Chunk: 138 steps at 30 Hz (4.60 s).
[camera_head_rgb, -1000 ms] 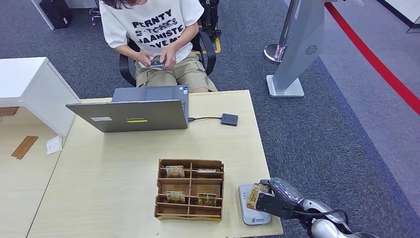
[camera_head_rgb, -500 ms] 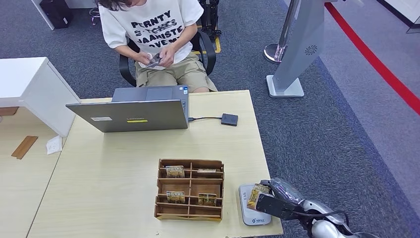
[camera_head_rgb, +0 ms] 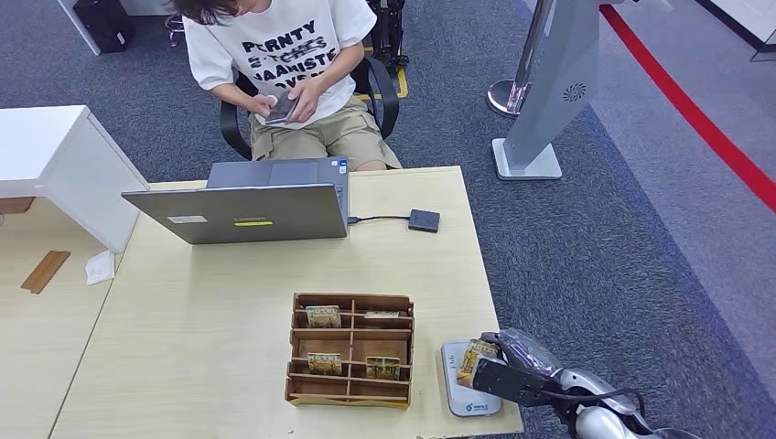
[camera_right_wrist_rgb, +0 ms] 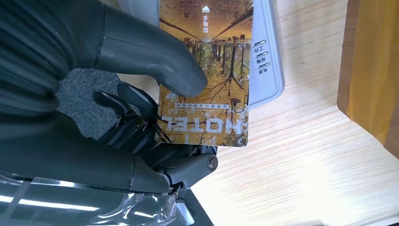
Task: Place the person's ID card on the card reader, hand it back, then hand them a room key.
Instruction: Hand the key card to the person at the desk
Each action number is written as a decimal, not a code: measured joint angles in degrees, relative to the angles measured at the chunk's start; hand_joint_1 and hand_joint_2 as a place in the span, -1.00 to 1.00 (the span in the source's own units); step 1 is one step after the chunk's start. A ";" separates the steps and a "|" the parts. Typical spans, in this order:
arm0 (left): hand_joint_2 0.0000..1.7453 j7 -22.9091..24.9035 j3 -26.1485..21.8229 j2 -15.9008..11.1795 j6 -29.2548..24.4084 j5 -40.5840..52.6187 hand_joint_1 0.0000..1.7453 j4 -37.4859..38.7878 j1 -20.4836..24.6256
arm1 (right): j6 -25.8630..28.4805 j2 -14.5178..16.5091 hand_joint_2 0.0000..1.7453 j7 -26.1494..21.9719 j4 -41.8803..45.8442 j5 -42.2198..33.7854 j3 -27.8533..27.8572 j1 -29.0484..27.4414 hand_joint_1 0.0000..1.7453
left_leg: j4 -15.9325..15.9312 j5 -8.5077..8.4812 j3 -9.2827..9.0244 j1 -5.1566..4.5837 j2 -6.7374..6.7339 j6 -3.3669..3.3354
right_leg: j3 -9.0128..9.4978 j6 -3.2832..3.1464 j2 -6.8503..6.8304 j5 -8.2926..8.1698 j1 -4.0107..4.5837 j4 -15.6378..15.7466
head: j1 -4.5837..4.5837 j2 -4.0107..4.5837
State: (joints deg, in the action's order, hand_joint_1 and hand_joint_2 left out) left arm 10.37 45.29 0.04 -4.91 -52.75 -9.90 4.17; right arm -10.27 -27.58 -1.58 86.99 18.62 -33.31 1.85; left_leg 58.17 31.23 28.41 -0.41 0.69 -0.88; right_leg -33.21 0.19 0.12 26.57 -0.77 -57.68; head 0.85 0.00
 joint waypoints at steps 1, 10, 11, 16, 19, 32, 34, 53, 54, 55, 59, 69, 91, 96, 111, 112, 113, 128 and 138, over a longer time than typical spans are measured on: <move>-1.00 0.00 0.00 0.00 -0.01 -0.03 -1.00 0.00 0.00 | 0.00 0.00 1.00 -0.01 0.00 0.02 0.00 0.00 1.00 | 0.00 0.00 0.00 0.00 0.00 0.00 | 0.00 0.00 0.00 0.00 0.00 0.00 | 0.00 0.00; -1.00 0.01 0.00 0.00 -0.01 -0.05 -1.00 0.00 0.00 | -0.03 0.00 1.00 -0.01 0.12 0.03 0.00 -0.01 1.00 | 0.00 0.00 0.00 0.00 0.00 0.00 | 0.00 0.00 0.00 0.00 0.00 0.00 | 0.01 0.00; -1.00 0.00 0.00 0.00 -0.01 -0.05 -1.00 0.00 0.00 | -0.04 0.00 1.00 0.00 0.13 0.03 0.00 -0.02 1.00 | 0.00 0.00 0.00 0.00 0.00 0.00 | 0.00 0.00 0.00 0.00 0.00 0.00 | 0.01 0.00; -1.00 0.00 0.03 0.00 -0.01 -0.06 -1.00 0.00 0.00 | -0.06 0.00 1.00 0.00 0.13 0.03 0.00 -0.05 1.00 | 0.00 0.00 0.00 0.00 0.00 0.00 | 0.00 0.00 0.00 0.00 0.00 0.00 | 0.01 0.00; -1.00 0.00 0.07 0.00 -0.01 -0.09 -1.00 0.00 0.00 | -0.06 0.00 1.00 0.01 0.13 0.03 0.00 -0.05 1.00 | 0.00 0.00 0.00 0.00 0.00 0.00 | 0.00 0.00 0.00 0.00 0.00 0.00 | 0.00 0.00; -1.00 0.40 0.51 0.00 -0.07 -0.05 -1.00 0.02 0.03 | -0.07 -0.59 1.00 -0.01 0.41 0.03 0.86 -0.80 1.00 | 0.00 0.00 -0.01 -0.01 0.00 0.00 | 0.00 0.00 0.00 0.00 0.00 0.00 | -0.01 0.00; -1.00 0.49 0.54 0.00 -0.08 -0.05 -1.00 0.02 0.03 | -0.08 -0.69 1.00 -0.01 0.61 0.03 1.06 -1.08 1.00 | 0.00 0.00 -0.01 -0.01 0.00 0.00 | 0.01 0.00 0.00 0.00 0.00 0.01 | 0.00 0.00; -1.00 0.93 1.06 0.02 -0.13 -0.50 -1.00 0.02 0.05 | 2.50 -0.74 1.00 -0.20 2.08 0.66 2.26 -3.40 1.00 | 0.00 0.00 -0.02 -0.01 0.00 0.00 | 0.02 0.00 0.00 0.00 0.00 0.01 | 0.00 0.00; -1.00 0.93 1.12 0.02 -0.15 -0.61 -1.00 0.02 0.05 | 2.95 -0.64 1.00 -0.33 2.14 0.69 2.36 -3.57 1.00 | 0.00 0.00 -0.02 -0.01 0.00 0.00 | 0.02 0.00 0.00 0.00 0.00 0.01 | 0.00 0.00; -1.00 0.93 1.22 0.02 -0.20 -0.79 -1.00 0.02 0.05 | 3.83 -0.37 1.00 -0.67 2.25 0.75 2.58 -3.86 1.00 | 0.00 0.00 -0.01 -0.01 0.01 0.00 | 0.03 0.00 -0.01 0.00 0.00 0.01 | 0.01 0.00; -1.00 0.62 1.52 0.08 -0.68 -1.70 -1.00 0.02 0.06 | 9.61 3.18 1.00 -3.64 4.25 0.01 4.83 -6.12 1.00 | -0.01 0.00 0.00 0.02 0.00 0.00 | 0.01 0.00 -0.01 0.00 0.01 0.00 | 0.00 0.00; -1.00 -0.20 2.29 0.47 -1.29 -2.41 -1.00 0.02 0.10 | 10.74 16.09 1.00 -15.71 15.52 -19.00 13.88 -12.07 1.00 | -0.03 0.00 0.01 0.04 0.00 0.01 | -0.01 0.00 -0.01 0.01 0.02 -0.03 | -0.01 0.00; -1.00 -0.36 3.85 0.62 -1.72 -2.80 -1.00 0.02 0.21 | 6.27 26.94 1.00 -19.07 23.20 -29.42 23.60 -15.24 1.00 | -0.02 0.00 0.01 0.01 -0.01 0.00 | 0.00 0.00 -0.01 0.00 0.00 -0.02 | 0.00 0.00; -1.00 -0.45 4.13 0.63 -1.72 -2.88 -1.00 0.02 0.23 | 5.24 27.47 1.00 -19.63 23.59 -30.80 23.96 -15.31 1.00 | -0.02 0.00 0.01 0.00 -0.01 0.01 | 0.00 0.00 -0.01 0.01 0.00 -0.02 | 0.01 0.00; -1.00 -0.73 4.85 0.63 -1.69 -2.88 -1.00 0.02 0.29 | 2.56 28.41 1.00 -19.68 24.44 -31.77 24.15 -14.90 1.00 | -0.02 0.00 0.02 0.01 -0.01 0.01 | 0.00 0.00 -0.01 0.00 -0.01 -0.02 | 0.00 0.00; -1.00 -0.73 4.94 0.63 -1.67 -2.78 -1.00 0.02 0.32 | 2.37 28.41 1.00 -19.59 24.43 -31.16 24.03 -14.56 1.00 | -0.02 0.00 0.02 0.01 -0.01 0.01 | 0.00 0.00 -0.01 0.00 -0.01 -0.03 | 0.00 0.00; -1.00 -0.73 5.07 0.63 -1.63 -2.67 -1.00 0.02 0.36 | 2.28 28.41 1.00 -19.50 24.42 -30.22 23.84 -14.05 1.00 | -0.02 0.00 0.02 0.01 -0.02 0.00 | 0.00 -0.01 0.00 0.00 -0.01 -0.03 | -0.01 0.00; -1.00 0.93 9.80 0.59 -0.53 -0.40 -1.00 0.02 2.86 | 16.51 26.37 1.00 -10.43 14.65 0.72 13.43 13.18 1.00 | 0.00 -0.23 0.03 0.01 -0.15 -0.04 | -0.03 -0.01 0.15 -0.27 -0.01 -0.06 | 0.00 0.00; -1.00 1.79 12.13 0.61 -0.05 -0.12 -1.00 0.02 4.18 | 18.70 25.79 1.00 -5.19 5.44 13.78 7.43 24.52 1.00 | 0.00 -0.24 0.05 0.01 -0.13 -0.03 | -0.04 -0.01 0.14 -0.27 -0.01 -0.06 | 0.01 0.00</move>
State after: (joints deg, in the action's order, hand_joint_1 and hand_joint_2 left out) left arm 12.16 57.41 0.66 -4.96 -52.87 -9.88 8.35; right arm 8.43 -1.79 -6.77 92.43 32.40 -25.88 26.37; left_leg 58.17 30.99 28.46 -0.40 0.56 -0.91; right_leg -33.25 0.18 0.26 26.30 -0.78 -57.74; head 0.85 0.00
